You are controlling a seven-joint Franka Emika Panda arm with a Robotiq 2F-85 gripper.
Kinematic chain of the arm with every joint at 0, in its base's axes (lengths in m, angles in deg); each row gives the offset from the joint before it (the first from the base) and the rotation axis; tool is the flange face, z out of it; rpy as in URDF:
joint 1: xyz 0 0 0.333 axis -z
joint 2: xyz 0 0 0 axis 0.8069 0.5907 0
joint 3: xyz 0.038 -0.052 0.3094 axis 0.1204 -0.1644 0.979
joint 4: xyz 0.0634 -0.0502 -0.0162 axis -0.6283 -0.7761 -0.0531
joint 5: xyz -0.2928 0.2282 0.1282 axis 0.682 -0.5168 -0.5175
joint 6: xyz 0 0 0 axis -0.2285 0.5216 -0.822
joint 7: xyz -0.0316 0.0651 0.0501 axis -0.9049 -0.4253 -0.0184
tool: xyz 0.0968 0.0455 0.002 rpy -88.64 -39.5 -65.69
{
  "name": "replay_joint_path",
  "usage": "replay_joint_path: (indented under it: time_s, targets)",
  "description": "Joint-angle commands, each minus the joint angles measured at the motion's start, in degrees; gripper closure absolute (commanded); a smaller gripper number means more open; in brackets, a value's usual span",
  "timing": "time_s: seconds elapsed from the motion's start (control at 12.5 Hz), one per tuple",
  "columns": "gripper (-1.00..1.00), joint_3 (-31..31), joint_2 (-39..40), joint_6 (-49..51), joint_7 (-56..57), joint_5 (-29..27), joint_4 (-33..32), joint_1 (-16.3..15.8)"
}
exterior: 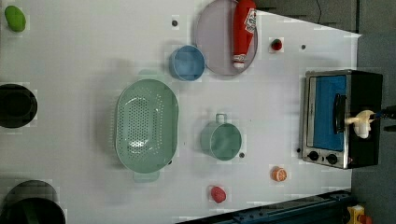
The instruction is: Pick banana from table and place on oven.
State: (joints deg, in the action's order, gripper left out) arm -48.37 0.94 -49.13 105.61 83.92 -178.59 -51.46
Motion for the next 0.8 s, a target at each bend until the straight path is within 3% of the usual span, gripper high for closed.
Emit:
replay_joint_path:
  time_s: [0.08,0.32,0.56,0.8]
  targets:
    - [-1.00,-0.75,-2.21,0.22,2.09,-1.60,2.05,0.67]
    - [-1.00,0.95,-3.42,1.58,3.03,-1.60,6.07,-0.56]
    - [-1.00,6.41,-6.72,11.10,1.75,-2.42,8.59,-2.65]
    - [-1.00,14.31,-10.89,14.99,-13.50,-3.69,8.61,-4.67]
